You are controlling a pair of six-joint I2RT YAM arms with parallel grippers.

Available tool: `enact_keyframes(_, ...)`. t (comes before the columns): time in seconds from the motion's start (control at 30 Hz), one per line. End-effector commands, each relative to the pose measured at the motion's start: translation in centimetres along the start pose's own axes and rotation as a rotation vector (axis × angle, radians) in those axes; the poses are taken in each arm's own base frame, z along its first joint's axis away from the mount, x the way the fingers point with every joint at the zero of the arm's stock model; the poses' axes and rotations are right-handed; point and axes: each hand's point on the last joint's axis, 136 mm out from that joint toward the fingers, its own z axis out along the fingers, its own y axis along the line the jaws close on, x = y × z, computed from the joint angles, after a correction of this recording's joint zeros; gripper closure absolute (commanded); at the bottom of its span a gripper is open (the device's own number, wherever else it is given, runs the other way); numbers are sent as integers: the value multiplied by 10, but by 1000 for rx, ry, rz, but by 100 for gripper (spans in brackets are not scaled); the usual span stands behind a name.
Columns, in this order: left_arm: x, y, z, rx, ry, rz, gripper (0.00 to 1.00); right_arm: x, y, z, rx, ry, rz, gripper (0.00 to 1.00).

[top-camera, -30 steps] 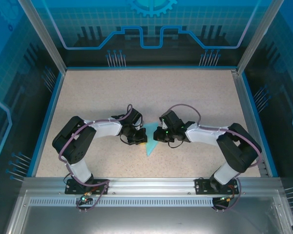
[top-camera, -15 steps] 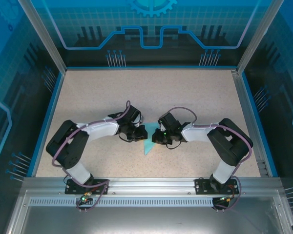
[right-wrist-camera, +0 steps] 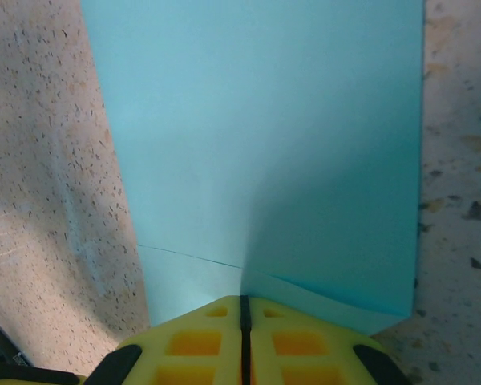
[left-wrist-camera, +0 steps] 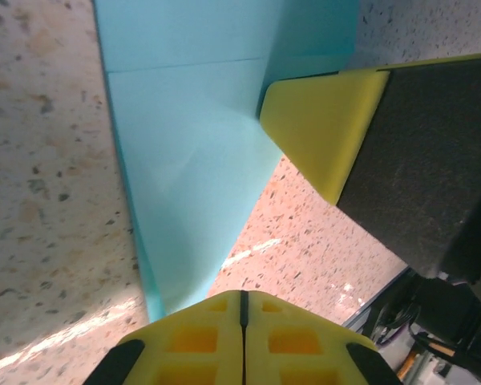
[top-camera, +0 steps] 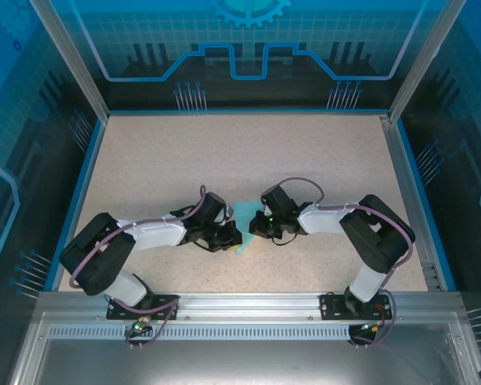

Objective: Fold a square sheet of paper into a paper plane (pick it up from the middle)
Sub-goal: Third fold the triangle at the center of the table.

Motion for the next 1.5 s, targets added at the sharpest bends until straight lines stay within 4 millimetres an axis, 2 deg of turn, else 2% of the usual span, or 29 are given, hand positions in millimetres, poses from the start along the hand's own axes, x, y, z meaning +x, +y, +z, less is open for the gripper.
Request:
enact_keyframes(0.0, 1, -6, 8, 43, 14, -26, 94, 17, -35, 12, 119, 42, 44, 91)
enact_keyframes(0.23, 6, 11, 19, -21, 35, -45, 95, 18, -37, 14, 126, 48, 44, 91)
enact_keyframes(0.73, 29, 71, 18, -193, 58, -91, 96, 19, -44, 12, 156, 50, 39, 91)
enact_keyframes(0.97, 34, 79, 7, -222, 42, -72, 96, 16, -52, 10, 185, 40, 33, 92)
enact_keyframes(1.2, 38, 84, 5, -222, 39, -78, 96, 17, -56, 11, 195, 44, 29, 92)
enact_keyframes(1.3, 40, 87, 6, -229, 47, -82, 96, 14, -45, 9, 158, 39, -5, 92)
enact_keyframes(1.4, 42, 90, 6, -245, 53, -85, 98, 9, -13, -1, 78, 13, -112, 92)
enact_keyframes(1.47, 41, 90, 6, -248, 52, -89, 99, 10, 16, -8, 11, 10, -206, 92)
